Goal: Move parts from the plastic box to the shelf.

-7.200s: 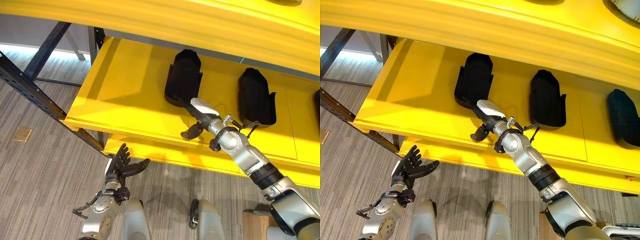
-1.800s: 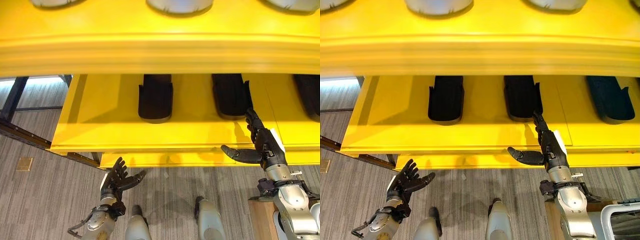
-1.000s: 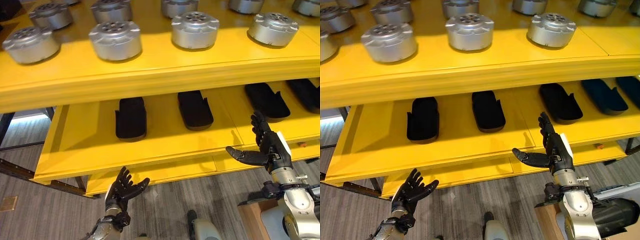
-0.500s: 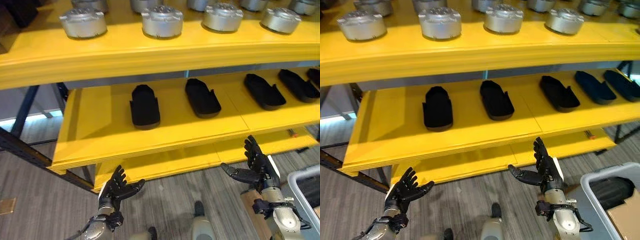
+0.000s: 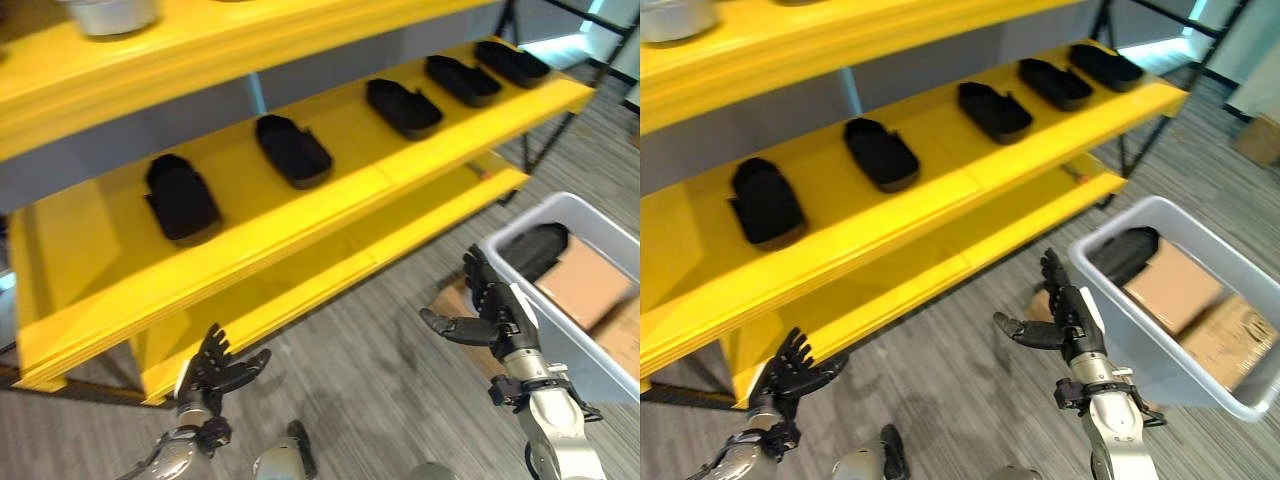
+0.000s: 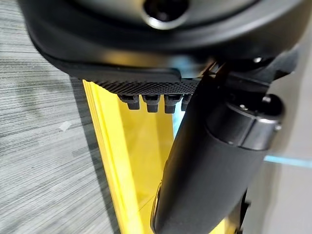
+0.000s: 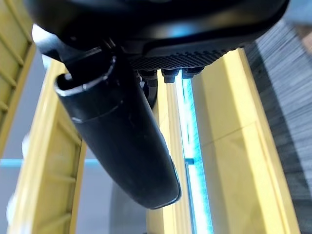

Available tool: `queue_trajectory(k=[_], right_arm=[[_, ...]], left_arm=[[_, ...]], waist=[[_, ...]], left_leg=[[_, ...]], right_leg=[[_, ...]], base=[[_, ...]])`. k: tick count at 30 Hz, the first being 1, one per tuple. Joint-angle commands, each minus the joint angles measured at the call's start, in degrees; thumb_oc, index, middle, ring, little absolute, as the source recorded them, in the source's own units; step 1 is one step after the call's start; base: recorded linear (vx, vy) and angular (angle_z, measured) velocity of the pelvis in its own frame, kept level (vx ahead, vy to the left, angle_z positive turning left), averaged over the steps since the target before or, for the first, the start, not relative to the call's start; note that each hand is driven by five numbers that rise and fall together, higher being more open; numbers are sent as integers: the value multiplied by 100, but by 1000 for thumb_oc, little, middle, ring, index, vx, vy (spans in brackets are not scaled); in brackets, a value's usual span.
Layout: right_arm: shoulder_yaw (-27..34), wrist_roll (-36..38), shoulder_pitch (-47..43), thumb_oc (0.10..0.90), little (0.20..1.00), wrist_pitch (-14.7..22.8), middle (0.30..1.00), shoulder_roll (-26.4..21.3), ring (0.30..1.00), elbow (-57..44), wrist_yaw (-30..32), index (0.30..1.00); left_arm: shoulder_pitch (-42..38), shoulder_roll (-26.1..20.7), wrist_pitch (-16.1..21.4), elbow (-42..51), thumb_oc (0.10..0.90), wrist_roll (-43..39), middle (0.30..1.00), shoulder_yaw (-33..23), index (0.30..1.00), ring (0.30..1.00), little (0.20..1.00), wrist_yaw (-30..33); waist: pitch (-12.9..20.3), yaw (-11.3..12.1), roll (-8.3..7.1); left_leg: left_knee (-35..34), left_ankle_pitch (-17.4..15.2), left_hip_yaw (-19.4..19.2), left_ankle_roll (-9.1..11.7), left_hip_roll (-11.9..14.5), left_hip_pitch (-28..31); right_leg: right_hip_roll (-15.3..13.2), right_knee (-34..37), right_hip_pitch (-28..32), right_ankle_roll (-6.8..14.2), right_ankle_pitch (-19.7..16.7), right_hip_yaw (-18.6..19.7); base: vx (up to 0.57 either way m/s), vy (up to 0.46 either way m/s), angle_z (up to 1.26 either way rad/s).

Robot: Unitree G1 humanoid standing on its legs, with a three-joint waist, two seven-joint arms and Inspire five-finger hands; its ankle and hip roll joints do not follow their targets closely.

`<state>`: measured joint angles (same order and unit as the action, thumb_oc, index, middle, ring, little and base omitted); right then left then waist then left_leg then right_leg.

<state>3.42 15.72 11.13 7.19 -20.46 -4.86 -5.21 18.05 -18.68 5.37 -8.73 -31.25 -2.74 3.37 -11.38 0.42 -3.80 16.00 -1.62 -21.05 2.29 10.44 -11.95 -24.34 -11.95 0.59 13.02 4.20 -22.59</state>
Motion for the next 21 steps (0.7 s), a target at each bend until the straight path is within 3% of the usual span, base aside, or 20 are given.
queue_trajectory(k=[1, 13, 17, 21], right_arm=[[545, -8, -279, 900, 1000, 520, 1000, -165, 1000, -523, -24, 1000], [874, 116, 230, 900, 1000, 595, 1000, -205, 1000, -629, -117, 1000], [900, 147, 289, 900, 1000, 610, 1000, -192, 1000, -630, -108, 1000], [869, 154, 337, 900, 1000, 642, 1000, -218, 1000, -654, -81, 1000]], left_arm=[[27, 22, 471, 751, 900, -44, 1000, -288, 1000, 1000, 1000, -222], [262, 328, 454, 641, 900, -83, 1000, -239, 1000, 1000, 1000, -485], [284, 385, 456, 629, 900, -68, 1000, -228, 1000, 1000, 1000, -481], [271, 446, 469, 573, 900, -91, 1000, -252, 1000, 1000, 1000, -427]], waist=[[421, -190, -126], [403, -614, 161], [383, -664, 229], [326, -752, 283]], left_leg=[[99, -845, 190, -296, -193, 218], [-608, -64, -380, 258, 570, 831], [-756, 133, -422, 382, 728, 963], [-1001, 477, -380, 521, 1001, 1179]], right_leg=[[264, 930, 51, 26, -1071, 424], [1203, 1346, 62, -340, -364, 799], [1405, 1271, 66, -458, -204, 887], [1785, 976, -38, -690, 98, 1040]], base=[[-15, -127, -61], [2, -152, -52], [39, -130, -20], [32, -188, -6]])
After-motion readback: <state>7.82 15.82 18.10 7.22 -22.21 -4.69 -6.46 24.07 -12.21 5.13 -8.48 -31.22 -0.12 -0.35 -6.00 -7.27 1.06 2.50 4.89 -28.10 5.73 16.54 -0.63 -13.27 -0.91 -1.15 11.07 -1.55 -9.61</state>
